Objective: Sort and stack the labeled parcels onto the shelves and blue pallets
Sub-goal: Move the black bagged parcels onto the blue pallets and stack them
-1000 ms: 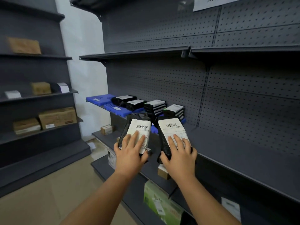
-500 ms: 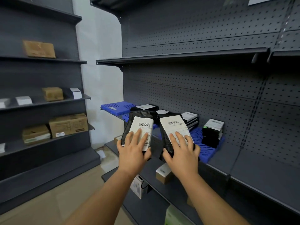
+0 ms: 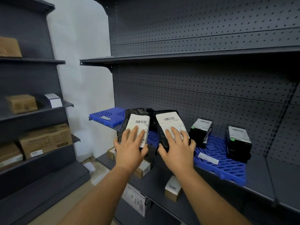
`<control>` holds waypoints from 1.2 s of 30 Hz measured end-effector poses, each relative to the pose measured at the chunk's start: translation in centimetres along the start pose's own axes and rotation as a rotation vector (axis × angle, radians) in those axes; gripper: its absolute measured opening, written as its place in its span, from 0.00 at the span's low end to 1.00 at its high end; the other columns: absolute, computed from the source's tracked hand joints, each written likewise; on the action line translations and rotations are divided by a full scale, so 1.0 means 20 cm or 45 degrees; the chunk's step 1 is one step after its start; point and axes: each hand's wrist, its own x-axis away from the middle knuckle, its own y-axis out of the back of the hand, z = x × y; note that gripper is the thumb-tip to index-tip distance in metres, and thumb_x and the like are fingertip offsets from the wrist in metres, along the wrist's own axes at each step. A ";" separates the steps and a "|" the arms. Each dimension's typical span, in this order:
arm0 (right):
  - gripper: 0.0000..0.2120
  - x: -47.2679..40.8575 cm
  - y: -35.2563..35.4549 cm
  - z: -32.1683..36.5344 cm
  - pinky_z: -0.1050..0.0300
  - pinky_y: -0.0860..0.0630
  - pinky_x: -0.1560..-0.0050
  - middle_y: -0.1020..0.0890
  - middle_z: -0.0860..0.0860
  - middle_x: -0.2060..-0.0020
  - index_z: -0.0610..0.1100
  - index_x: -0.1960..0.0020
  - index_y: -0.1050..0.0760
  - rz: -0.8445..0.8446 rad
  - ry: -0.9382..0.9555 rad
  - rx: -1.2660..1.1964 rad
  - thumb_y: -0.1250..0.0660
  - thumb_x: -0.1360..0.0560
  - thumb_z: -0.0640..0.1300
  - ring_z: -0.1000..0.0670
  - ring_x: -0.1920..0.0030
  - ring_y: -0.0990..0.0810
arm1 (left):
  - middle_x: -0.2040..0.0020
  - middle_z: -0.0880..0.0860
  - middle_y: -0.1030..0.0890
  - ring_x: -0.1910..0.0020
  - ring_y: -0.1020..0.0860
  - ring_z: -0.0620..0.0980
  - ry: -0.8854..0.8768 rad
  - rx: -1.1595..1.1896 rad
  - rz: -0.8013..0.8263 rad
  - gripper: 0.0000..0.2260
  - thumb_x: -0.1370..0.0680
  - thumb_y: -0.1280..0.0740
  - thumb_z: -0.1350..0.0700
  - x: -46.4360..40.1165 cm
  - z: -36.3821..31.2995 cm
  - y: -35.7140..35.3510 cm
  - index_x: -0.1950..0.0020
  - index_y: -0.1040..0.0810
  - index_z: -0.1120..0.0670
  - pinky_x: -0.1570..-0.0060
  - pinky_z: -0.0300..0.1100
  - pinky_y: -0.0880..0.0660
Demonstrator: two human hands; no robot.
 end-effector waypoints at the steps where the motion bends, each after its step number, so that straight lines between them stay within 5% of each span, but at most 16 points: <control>1: 0.29 -0.05 -0.04 0.01 0.37 0.33 0.44 0.27 0.50 0.32 0.50 0.32 0.28 -0.003 -0.011 0.001 0.42 0.29 0.62 0.42 0.34 0.33 | 0.25 0.50 0.35 0.27 0.39 0.55 0.002 0.007 0.016 0.24 0.22 0.41 0.41 -0.05 0.03 -0.03 0.26 0.34 0.45 0.36 0.63 0.39; 9: 0.29 -0.45 -0.33 0.02 0.37 0.33 0.44 0.28 0.51 0.32 0.50 0.32 0.28 0.035 -0.149 0.016 0.37 0.28 0.63 0.43 0.34 0.32 | 0.23 0.46 0.41 0.25 0.45 0.51 -0.066 0.063 0.077 0.25 0.21 0.43 0.40 -0.51 0.17 -0.27 0.25 0.38 0.42 0.32 0.61 0.46; 14: 0.30 -0.65 -0.49 0.01 0.38 0.40 0.37 0.40 0.54 0.25 0.53 0.25 0.40 0.149 -0.185 0.090 0.46 0.23 0.64 0.45 0.28 0.43 | 0.23 0.45 0.42 0.25 0.47 0.49 -0.097 0.102 0.130 0.25 0.21 0.42 0.40 -0.77 0.26 -0.43 0.25 0.38 0.42 0.31 0.61 0.47; 36: 0.33 -1.13 -1.16 0.26 0.36 0.38 0.37 0.41 0.50 0.25 0.49 0.24 0.41 0.334 -0.639 0.445 0.53 0.22 0.67 0.42 0.29 0.41 | 0.23 0.43 0.41 0.26 0.46 0.47 -0.448 0.369 0.447 0.24 0.21 0.43 0.41 -1.59 0.64 -1.16 0.25 0.38 0.42 0.30 0.59 0.47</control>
